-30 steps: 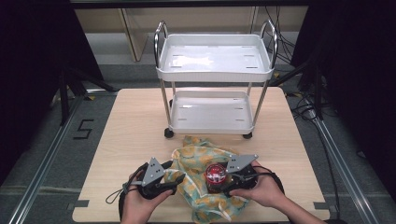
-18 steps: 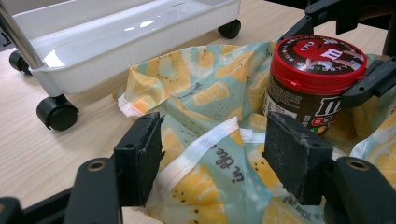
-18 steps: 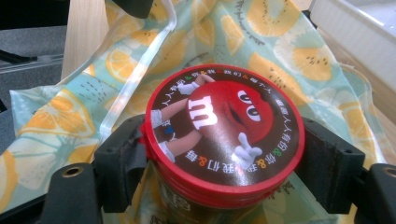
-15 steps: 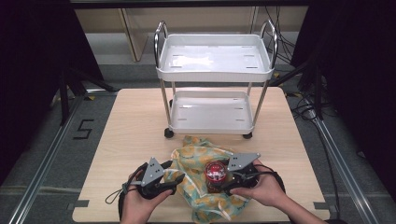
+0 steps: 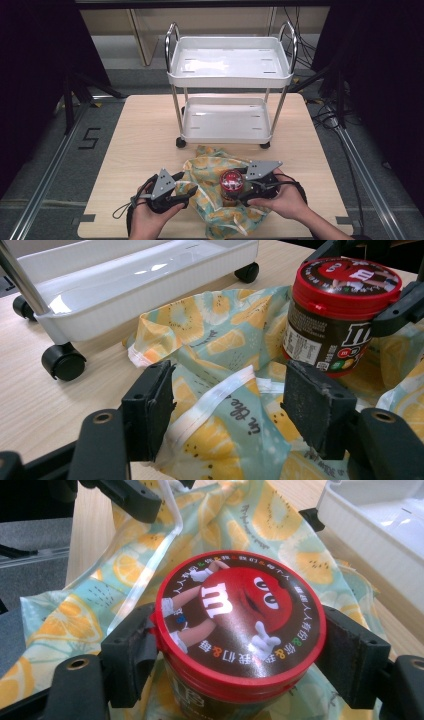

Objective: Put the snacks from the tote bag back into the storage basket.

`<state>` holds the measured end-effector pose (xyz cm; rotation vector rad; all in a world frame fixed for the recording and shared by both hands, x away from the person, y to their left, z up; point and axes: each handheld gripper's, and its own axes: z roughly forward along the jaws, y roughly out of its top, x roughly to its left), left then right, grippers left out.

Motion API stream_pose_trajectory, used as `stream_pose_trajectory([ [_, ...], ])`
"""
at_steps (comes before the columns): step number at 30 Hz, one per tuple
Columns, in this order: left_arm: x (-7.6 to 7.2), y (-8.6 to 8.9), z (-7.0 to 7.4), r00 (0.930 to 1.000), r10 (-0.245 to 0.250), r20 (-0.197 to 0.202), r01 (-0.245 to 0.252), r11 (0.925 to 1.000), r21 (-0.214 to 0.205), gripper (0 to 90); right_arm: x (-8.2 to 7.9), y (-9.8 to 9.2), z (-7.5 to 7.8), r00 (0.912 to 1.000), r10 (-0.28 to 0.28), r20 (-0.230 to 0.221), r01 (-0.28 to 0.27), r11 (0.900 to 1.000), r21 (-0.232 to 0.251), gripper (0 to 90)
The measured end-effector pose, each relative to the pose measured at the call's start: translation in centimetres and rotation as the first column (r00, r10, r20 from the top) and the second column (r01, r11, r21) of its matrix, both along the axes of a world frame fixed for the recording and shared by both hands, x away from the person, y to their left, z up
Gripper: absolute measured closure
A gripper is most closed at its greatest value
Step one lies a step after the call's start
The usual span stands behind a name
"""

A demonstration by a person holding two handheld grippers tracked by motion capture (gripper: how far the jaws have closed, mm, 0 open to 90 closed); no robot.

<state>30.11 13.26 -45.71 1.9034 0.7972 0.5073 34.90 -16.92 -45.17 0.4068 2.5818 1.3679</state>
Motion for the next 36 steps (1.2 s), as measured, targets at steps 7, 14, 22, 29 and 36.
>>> stream_pose_trajectory([
  [7, -0.1, -0.1, 0.0, 0.9999, 0.007, -0.007, -0.007, 0.9999, -0.011, 36.4, 0.2, -0.1, 0.6, 0.9998, -0.014, 0.013, 0.014, 0.9998, 0.013, 25.4],
  [14, -0.1, 0.0, 0.0, 0.9999, 0.013, -0.007, -0.013, 0.9999, -0.004, 36.4, 0.4, -0.2, 0.9, 0.9996, -0.021, 0.017, 0.021, 0.9997, 0.012, 25.4],
  [22, -0.1, 0.0, 0.1, 1.0, 0.005, -0.007, -0.005, 1.0, -0.003, 36.3, 0.5, -0.3, 1.2, 0.9992, -0.037, 0.014, 0.036, 0.9992, 0.018, 25.4],
  [29, -0.1, -0.1, 0.0, 1.0, 0.008, -0.005, -0.008, 0.9999, -0.009, 36.3, 0.7, -0.3, 1.6, 0.9993, -0.032, 0.022, 0.031, 0.9994, 0.011, 25.4],
  [36, 0.0, -0.1, 0.0, 0.9999, 0.008, -0.008, -0.008, 0.9999, -0.012, 36.2, 0.7, -0.4, 1.8, 0.9982, -0.054, 0.026, 0.054, 0.9984, 0.017, 25.4],
])
